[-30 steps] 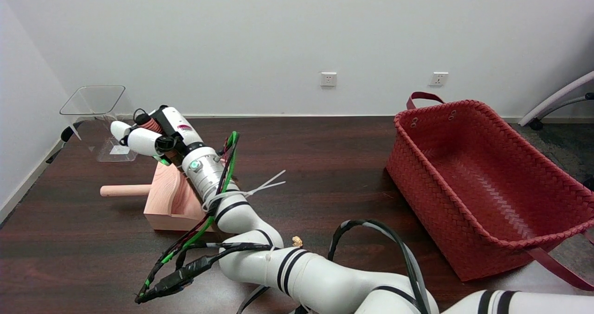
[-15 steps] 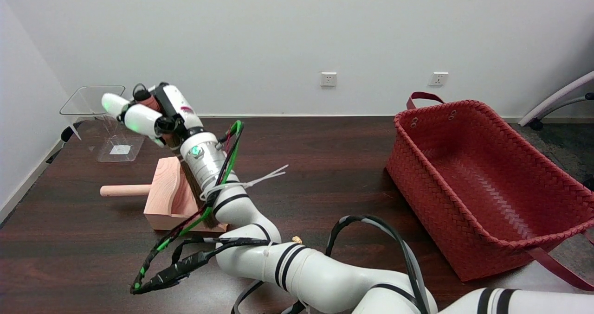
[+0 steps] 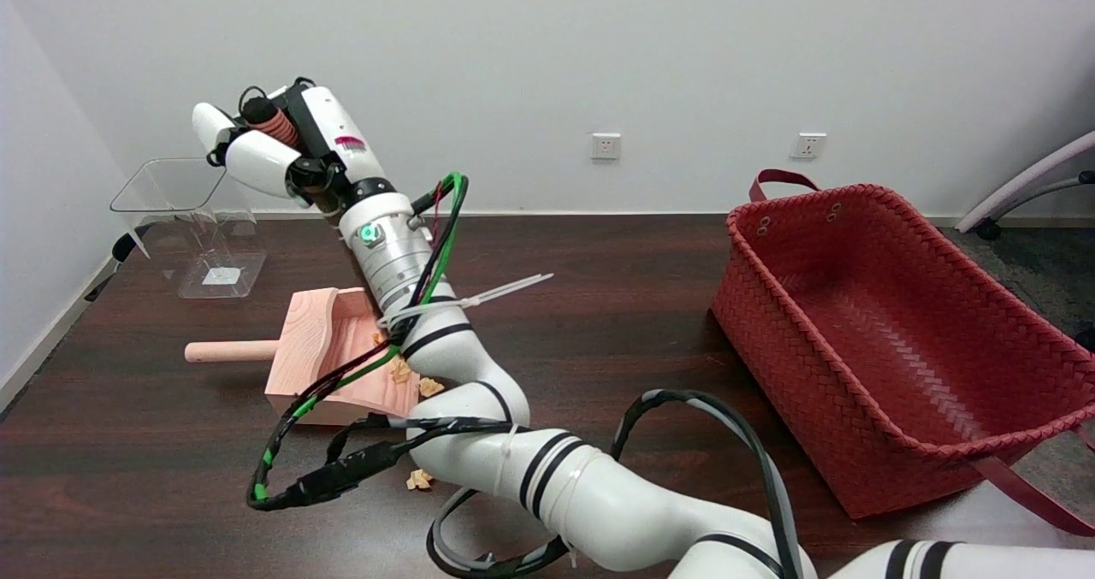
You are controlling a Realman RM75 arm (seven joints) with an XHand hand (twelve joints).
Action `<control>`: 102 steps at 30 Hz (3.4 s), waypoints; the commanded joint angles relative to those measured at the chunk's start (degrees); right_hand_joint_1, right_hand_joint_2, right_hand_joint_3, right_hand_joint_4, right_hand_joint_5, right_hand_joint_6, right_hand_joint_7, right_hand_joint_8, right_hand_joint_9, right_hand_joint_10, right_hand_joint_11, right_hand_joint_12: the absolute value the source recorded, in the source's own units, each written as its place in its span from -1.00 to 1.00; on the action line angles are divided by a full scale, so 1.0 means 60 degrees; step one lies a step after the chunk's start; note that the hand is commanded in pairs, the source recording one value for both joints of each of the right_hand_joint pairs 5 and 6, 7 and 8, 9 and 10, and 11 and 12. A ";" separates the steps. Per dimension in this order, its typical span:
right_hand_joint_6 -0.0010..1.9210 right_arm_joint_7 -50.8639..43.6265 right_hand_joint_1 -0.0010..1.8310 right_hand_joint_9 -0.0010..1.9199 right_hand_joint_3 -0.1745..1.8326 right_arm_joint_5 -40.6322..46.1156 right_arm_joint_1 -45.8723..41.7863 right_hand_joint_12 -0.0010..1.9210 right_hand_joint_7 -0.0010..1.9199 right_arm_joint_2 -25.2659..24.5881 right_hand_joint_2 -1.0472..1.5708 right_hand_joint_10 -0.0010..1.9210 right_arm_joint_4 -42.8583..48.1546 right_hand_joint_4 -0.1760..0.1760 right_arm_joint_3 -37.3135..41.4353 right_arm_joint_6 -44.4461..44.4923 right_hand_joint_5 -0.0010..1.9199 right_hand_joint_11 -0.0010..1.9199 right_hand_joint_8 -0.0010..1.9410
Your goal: Sweep the paper balls into the dustpan.
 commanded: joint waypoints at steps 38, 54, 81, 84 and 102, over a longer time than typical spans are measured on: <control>1.00 -0.0574 -0.15 1.00 -0.29 -0.0370 -0.0297 1.00 1.00 0.0672 0.87 1.00 -0.1600 0.00 0.0081 0.0046 1.00 1.00 0.98; 1.00 0.0396 -0.22 1.00 -0.32 -0.0381 0.0042 1.00 1.00 0.0101 0.88 1.00 -0.2546 0.00 0.0086 0.0084 1.00 1.00 0.98; 1.00 0.2860 -0.32 1.00 -0.58 -0.0458 0.0484 1.00 1.00 -0.0237 0.92 1.00 -0.2516 0.00 -0.0010 0.1444 1.00 1.00 0.98; 1.00 0.3402 -0.32 1.00 -0.59 -0.0418 0.0512 1.00 1.00 -0.0237 0.92 1.00 -0.2518 0.00 -0.0023 0.1507 1.00 1.00 0.98; 1.00 0.0761 -0.23 1.00 -0.67 -0.1123 0.0419 1.00 1.00 -0.0012 0.88 1.00 -0.1798 0.00 0.0073 0.0791 1.00 1.00 0.98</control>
